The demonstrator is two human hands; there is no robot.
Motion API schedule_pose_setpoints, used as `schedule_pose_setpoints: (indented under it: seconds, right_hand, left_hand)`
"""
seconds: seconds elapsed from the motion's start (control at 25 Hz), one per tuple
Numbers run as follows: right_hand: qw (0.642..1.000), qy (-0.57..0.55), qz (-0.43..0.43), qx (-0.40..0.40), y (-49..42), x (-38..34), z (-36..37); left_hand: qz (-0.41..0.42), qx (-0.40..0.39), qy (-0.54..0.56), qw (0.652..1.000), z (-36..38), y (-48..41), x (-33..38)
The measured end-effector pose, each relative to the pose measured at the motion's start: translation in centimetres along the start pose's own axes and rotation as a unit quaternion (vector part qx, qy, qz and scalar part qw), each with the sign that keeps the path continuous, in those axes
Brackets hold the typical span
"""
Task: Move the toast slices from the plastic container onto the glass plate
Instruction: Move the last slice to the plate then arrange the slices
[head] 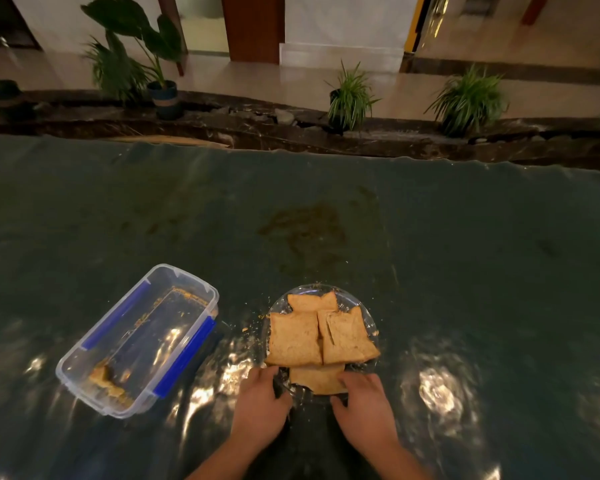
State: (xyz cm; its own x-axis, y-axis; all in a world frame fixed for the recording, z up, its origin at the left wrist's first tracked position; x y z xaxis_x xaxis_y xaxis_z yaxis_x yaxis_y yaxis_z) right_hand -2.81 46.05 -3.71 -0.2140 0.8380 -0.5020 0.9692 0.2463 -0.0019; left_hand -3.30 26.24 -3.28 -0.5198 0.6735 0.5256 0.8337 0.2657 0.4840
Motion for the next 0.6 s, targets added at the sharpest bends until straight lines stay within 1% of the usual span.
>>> schedule_pose_setpoints:
  seconds: [0.08, 0.16, 0.4, 0.6]
  right_hand:
    - [1.000, 0.002, -0.003, 0.010, 0.13, -0.14, 0.23]
    - [1.000, 0.000, -0.007, 0.023, 0.21, -0.28, 0.37]
    - [0.999, -0.008, -0.028, 0.015, 0.19, -0.25, 1.00]
    - [0.999, 0.022, -0.049, -0.005, -0.04, -0.01, 1.04]
  left_hand:
    - [-0.004, -0.028, -0.010, 1.000, 0.58, -0.22, 0.21]
    - [0.005, -0.039, -0.018, 0.999, 1.07, -0.38, 0.49]
    - [0.011, -0.041, -0.031, 0.999, 1.16, -0.77, 0.49]
    - [0.008, -0.044, -0.033, 0.998, 0.98, -0.99, 0.76]
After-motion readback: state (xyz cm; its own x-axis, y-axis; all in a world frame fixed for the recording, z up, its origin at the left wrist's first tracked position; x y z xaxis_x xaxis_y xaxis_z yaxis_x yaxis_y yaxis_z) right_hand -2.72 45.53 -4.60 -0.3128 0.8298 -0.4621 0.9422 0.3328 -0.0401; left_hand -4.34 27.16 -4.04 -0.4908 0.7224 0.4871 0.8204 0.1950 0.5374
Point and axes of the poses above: each hand's wrist, its own y-axis away from the middle knuckle, its own z-axis out of the palm, x = y × z, the point moved 3 cm from there along -y, towards the middle knuckle, and after that the axes turned 15 degrees about -z, right-handed, at the moved point
